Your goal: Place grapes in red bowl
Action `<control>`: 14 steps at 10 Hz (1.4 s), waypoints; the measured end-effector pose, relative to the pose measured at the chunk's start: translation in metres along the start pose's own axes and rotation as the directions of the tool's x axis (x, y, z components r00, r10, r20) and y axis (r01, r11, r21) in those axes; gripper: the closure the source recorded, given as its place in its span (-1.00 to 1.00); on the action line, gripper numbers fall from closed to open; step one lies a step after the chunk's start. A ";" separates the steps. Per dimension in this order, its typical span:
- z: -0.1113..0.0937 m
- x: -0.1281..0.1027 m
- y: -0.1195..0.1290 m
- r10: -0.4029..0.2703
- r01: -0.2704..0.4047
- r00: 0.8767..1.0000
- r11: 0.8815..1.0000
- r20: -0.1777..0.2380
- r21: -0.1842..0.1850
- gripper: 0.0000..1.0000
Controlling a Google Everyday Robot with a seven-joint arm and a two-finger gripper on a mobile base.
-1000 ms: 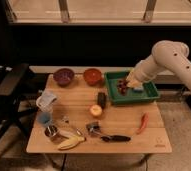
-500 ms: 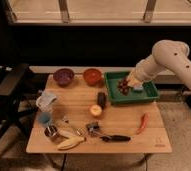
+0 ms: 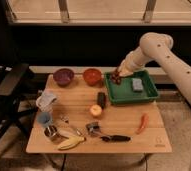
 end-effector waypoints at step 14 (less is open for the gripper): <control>0.076 -0.065 -0.106 -0.141 0.111 0.987 0.949 0.080 0.296 1.00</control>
